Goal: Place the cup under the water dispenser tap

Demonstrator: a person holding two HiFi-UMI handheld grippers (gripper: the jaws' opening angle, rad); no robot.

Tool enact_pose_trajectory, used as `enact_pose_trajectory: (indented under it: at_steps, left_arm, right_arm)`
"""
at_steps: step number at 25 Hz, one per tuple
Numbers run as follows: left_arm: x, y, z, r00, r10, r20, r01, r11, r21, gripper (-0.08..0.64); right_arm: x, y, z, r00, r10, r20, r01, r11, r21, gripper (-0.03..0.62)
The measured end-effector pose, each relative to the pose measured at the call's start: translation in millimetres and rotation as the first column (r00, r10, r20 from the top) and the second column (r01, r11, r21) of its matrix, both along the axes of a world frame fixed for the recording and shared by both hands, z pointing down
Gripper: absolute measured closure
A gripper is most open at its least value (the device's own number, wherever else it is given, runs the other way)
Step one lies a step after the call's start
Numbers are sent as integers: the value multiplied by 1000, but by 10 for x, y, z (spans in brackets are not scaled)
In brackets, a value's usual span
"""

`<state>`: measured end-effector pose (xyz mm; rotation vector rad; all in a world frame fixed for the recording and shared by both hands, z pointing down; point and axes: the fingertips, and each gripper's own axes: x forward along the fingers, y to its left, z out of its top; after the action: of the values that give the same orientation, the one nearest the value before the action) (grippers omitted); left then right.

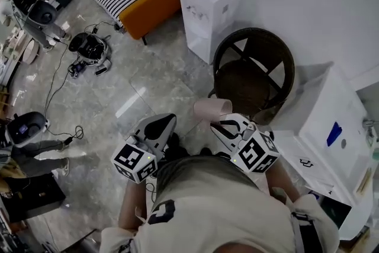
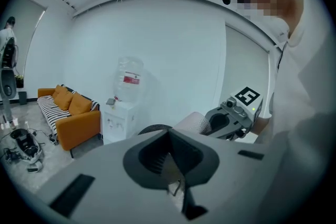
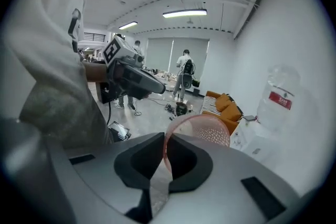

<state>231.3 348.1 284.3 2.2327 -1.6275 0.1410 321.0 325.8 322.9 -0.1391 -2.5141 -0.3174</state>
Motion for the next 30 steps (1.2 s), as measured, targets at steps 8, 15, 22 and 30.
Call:
enact_pose_trajectory:
  at_steps: [8, 15, 22, 30]
  left_arm:
    - [-699, -452, 171, 998, 56, -34, -56, 998, 1, 503]
    - [-1696, -1007, 252, 991, 132, 12, -133, 991, 6, 503]
    - [-2787, -1468, 236, 969, 219, 110, -220, 975, -5, 503]
    - [-3295, -1806, 203, 975, 221, 17, -221, 975, 28, 503]
  right_arm:
    - [-577, -337, 71, 996, 89, -29, -89, 996, -7, 557]
    - [-1456, -724, 33, 980, 192, -57, -195, 980, -38, 557]
    - [-2446, -1074, 37, 959, 274, -68, -280, 956, -89, 557]
    - [-3057, -1389, 81, 958, 258, -124, -268, 961, -74, 557]
